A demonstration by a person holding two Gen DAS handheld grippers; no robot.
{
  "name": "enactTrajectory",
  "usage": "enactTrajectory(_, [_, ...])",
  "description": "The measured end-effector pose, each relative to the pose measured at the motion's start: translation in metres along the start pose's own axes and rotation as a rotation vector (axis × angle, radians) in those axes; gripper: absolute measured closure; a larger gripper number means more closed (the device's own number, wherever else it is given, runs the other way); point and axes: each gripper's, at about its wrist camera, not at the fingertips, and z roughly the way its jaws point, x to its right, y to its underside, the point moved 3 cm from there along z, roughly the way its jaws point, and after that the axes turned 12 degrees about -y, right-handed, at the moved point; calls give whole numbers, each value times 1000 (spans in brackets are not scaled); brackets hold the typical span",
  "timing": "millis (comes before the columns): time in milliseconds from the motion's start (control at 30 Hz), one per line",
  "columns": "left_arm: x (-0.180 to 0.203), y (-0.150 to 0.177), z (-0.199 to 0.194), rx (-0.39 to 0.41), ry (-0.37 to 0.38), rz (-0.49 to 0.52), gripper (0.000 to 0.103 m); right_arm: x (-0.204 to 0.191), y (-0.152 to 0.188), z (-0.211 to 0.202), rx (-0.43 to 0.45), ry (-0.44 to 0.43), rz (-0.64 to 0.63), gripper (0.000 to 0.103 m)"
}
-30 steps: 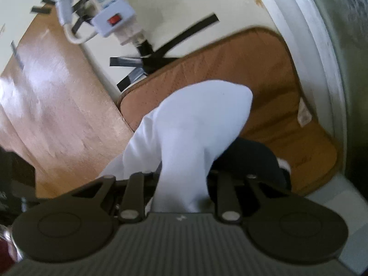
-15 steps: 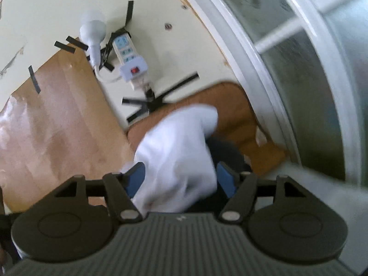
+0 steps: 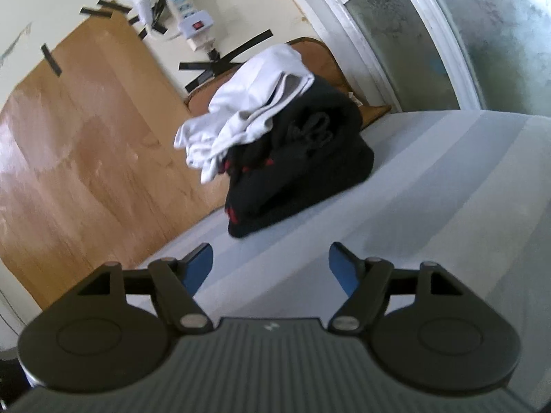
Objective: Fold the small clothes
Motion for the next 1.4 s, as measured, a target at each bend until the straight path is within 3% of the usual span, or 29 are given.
enactTrajectory(200, [-10,16,-6,-1,-3,12,0,-18,16,4,4,68,-57,25])
enactTrajectory(433, [-14,19,-5,-12,-8,-14,0,-5,15,1,31,129,2,24])
enactTrajectory(1400, [-11,23,-12,28,-47,17,0,-5,15,1,30,57,26,21])
